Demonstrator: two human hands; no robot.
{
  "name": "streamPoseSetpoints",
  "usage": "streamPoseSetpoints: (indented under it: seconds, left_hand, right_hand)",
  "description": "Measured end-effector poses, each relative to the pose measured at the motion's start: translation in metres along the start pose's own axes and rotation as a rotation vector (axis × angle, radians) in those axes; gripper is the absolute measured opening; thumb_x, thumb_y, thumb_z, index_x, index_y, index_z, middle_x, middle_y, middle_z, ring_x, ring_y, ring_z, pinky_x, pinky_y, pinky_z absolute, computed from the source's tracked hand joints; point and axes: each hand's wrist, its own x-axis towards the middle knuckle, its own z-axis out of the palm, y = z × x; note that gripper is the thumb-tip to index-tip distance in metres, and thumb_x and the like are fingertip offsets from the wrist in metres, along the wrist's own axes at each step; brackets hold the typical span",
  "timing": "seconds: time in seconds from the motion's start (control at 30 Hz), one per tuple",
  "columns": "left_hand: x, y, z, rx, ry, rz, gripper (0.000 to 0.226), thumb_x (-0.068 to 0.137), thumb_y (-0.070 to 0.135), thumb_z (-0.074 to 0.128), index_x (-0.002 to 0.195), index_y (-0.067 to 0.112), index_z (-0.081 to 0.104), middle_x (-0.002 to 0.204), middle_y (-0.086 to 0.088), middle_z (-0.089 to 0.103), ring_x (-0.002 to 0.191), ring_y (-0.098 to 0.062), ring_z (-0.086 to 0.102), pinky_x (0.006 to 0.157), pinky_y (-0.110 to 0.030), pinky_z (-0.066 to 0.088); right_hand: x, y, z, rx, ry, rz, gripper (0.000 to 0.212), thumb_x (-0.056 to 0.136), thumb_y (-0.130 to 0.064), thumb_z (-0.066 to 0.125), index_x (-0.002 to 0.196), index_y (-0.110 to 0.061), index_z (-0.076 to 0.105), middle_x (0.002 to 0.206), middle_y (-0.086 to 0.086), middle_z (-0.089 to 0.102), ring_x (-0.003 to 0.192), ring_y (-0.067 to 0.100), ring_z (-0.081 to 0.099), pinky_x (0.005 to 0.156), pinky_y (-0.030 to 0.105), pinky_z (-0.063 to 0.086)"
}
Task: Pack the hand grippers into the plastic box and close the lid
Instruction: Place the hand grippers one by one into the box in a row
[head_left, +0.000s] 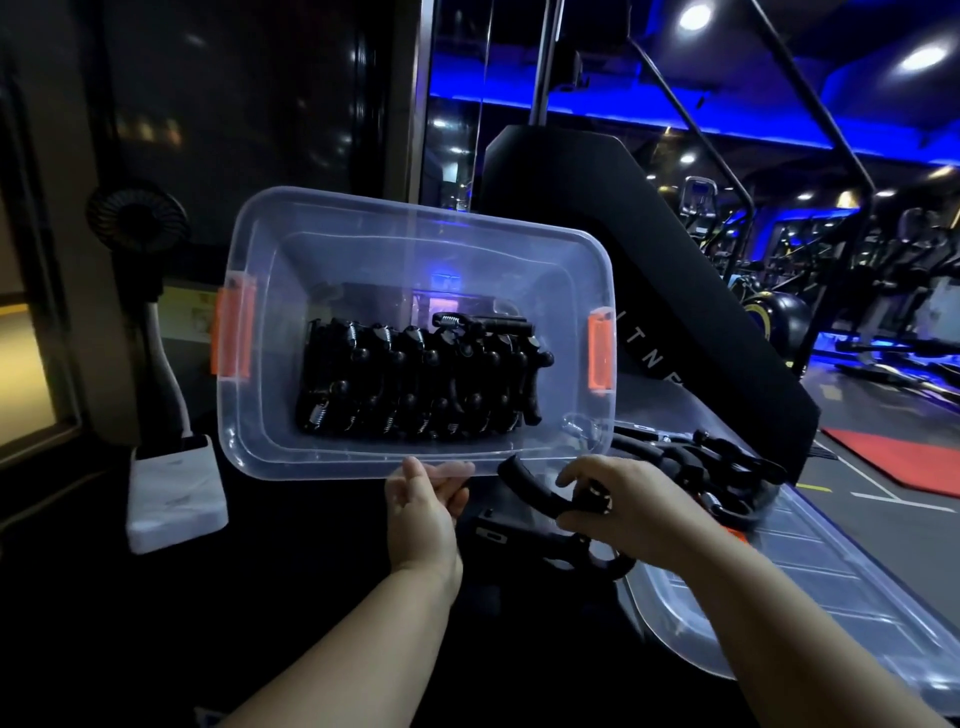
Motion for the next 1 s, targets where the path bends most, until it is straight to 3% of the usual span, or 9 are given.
streamPoseSetpoints:
  seconds: [0.17,0.33,0.5,0.63,0.73,0.8,0.83,0.9,1.0]
  left_hand:
    - [-0.001,0.001,0.000,0.006,0.007,-0.001,0.029,0.100,0.041,0.030,0.090,0.019,0.046,0.072,-0.002,0.073,0.078,-0.015,0.071,0.072,-0.028,0.047]
    - [-0.001,0.002,0.001,-0.021,0.010,-0.031,0.031,0.100,0.042,0.031,0.090,0.017,0.047,0.071,-0.003,0.073,0.073,-0.014,0.070,0.070,-0.028,0.047]
    - [-0.001,0.001,0.002,-0.072,0.014,-0.014,0.027,0.100,0.039,0.032,0.086,0.019,0.045,0.065,0.004,0.070,0.069,-0.012,0.068,0.068,-0.027,0.047]
    - [-0.004,0.001,0.002,-0.065,-0.028,0.015,0.029,0.101,0.037,0.029,0.085,0.019,0.044,0.069,-0.001,0.071,0.075,-0.013,0.070,0.072,-0.029,0.045]
    - [-0.004,0.003,0.001,-0.044,-0.026,-0.027,0.029,0.101,0.034,0.031,0.093,0.013,0.048,0.076,-0.007,0.073,0.083,-0.018,0.071,0.073,-0.028,0.046]
    - [-0.005,0.005,-0.001,-0.037,-0.043,-0.040,0.032,0.101,0.035,0.031,0.100,0.009,0.049,0.082,-0.009,0.073,0.085,-0.017,0.070,0.073,-0.028,0.046]
    - [-0.006,0.005,-0.001,-0.031,-0.055,-0.037,0.035,0.101,0.036,0.030,0.101,0.007,0.049,0.083,-0.009,0.073,0.086,-0.016,0.070,0.074,-0.027,0.045]
    - [-0.007,0.005,-0.001,-0.025,-0.067,-0.032,0.037,0.101,0.037,0.028,0.102,0.006,0.049,0.082,-0.007,0.073,0.086,-0.014,0.070,0.074,-0.027,0.045]
    - [-0.007,0.005,-0.001,-0.032,-0.074,-0.024,0.034,0.101,0.034,0.028,0.102,0.005,0.048,0.082,-0.007,0.073,0.085,-0.014,0.070,0.075,-0.027,0.044]
  right_hand:
    - [0.003,-0.007,-0.013,-0.086,-0.118,-0.057,0.033,0.072,-0.039,0.075,0.103,-0.042,0.064,0.078,-0.021,0.060,0.069,-0.003,0.056,0.065,0.019,0.048]
    - [0.008,-0.013,-0.023,-0.074,-0.121,-0.109,0.030,0.072,-0.035,0.077,0.100,-0.039,0.067,0.072,-0.025,0.059,0.064,-0.008,0.056,0.062,0.013,0.045]
    - [0.020,-0.022,-0.047,0.014,0.058,-0.163,0.034,0.070,-0.023,0.081,0.101,-0.031,0.071,0.084,-0.014,0.068,0.075,0.006,0.064,0.071,0.021,0.048]
    - [0.041,-0.039,-0.057,0.057,0.292,-0.223,0.033,0.071,-0.018,0.081,0.102,-0.025,0.071,0.080,-0.017,0.063,0.070,0.001,0.058,0.065,0.001,0.036]
    - [0.064,-0.056,-0.056,0.058,0.384,-0.213,0.034,0.075,-0.023,0.078,0.108,-0.029,0.070,0.082,-0.015,0.062,0.060,-0.004,0.053,0.061,-0.002,0.033]
    - [0.081,-0.068,-0.054,0.022,0.422,-0.217,0.034,0.078,-0.026,0.075,0.111,-0.031,0.068,0.085,-0.012,0.064,0.064,-0.009,0.050,0.065,-0.002,0.032]
    - [0.090,-0.073,-0.052,0.005,0.430,-0.225,0.033,0.080,-0.026,0.073,0.112,-0.031,0.068,0.089,-0.010,0.068,0.070,-0.001,0.055,0.069,0.000,0.032]
    - [0.109,-0.086,-0.047,0.007,0.432,-0.248,0.033,0.082,-0.023,0.070,0.113,-0.029,0.067,0.100,-0.003,0.072,0.088,0.017,0.065,0.079,0.019,0.044]
    - [0.140,-0.102,-0.038,-0.040,0.427,-0.253,0.033,0.084,-0.023,0.066,0.116,-0.029,0.065,0.105,0.003,0.071,0.098,0.027,0.063,0.082,0.034,0.050]
